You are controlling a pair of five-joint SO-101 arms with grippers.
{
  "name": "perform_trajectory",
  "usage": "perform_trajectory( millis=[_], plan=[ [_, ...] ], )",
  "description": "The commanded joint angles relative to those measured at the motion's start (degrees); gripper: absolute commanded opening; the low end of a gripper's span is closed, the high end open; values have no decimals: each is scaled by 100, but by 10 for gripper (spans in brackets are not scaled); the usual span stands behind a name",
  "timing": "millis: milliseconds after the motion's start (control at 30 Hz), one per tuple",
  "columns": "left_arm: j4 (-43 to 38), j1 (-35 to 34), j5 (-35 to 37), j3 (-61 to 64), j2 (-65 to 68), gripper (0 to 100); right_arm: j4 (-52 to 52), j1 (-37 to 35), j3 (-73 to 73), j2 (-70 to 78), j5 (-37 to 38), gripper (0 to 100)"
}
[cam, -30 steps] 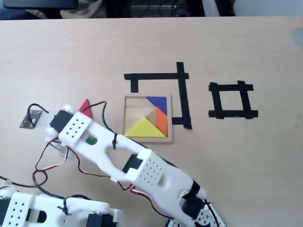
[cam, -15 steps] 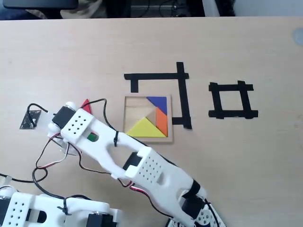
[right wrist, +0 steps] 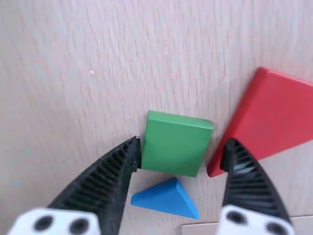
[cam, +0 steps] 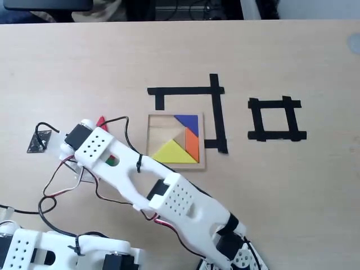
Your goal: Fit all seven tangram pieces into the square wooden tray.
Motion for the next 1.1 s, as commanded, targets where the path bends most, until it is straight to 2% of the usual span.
perform_trajectory(
  millis=[0, 233, 533, 1067],
  plan=[
    [-79, 4, 44, -242, -62, 30, 35, 53, -136, 31, -9, 280],
    [-70, 4, 44, -242, -62, 30, -18, -35, -127, 163, -18, 280],
    [-70, 4, 44, -242, -62, 30, 440, -255, -796, 154, -563, 279],
    [-62, 4, 35, -242, -62, 30, 897, -273, -1393, 189, -571, 279]
  ],
)
